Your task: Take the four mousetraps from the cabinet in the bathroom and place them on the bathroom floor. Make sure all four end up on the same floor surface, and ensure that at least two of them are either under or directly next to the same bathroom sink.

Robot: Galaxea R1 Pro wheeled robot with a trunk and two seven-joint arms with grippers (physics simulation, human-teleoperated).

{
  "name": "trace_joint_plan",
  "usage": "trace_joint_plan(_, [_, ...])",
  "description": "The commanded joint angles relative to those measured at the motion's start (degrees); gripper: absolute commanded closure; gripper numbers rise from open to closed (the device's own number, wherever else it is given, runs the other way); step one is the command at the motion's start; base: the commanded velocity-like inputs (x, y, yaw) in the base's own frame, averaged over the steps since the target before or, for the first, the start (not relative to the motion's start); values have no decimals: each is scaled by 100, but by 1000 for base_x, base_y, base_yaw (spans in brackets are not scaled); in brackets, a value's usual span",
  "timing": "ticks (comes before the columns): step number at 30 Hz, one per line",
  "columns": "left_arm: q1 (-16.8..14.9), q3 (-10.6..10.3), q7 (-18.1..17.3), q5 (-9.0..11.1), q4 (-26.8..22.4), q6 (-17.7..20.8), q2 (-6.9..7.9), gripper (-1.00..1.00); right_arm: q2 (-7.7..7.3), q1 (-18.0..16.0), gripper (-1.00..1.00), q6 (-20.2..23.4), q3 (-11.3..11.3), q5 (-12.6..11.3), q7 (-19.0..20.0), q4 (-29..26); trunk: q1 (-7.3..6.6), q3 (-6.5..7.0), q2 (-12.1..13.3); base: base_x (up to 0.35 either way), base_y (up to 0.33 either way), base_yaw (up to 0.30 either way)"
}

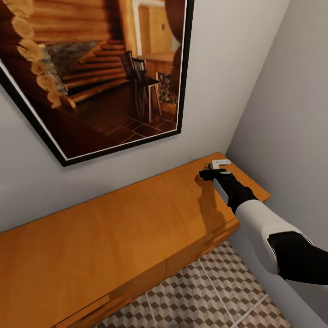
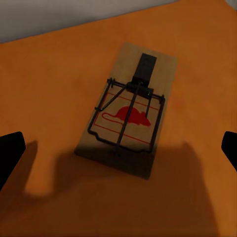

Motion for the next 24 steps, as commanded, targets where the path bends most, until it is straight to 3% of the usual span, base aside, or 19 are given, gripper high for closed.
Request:
trace_joint_plan(1, [-6, -47, 19, 48, 9, 7, -4, 100, -5, -4, -100, 29, 47, -57, -48, -7, 3, -9, -9, 0, 0, 0])
trace_joint_plan(24, [-6, -47, 19, 48, 9, 7, -16, 100, 3, -4, -100, 29, 48, -57, -47, -8, 3, -9, -9, 45, -9, 0])
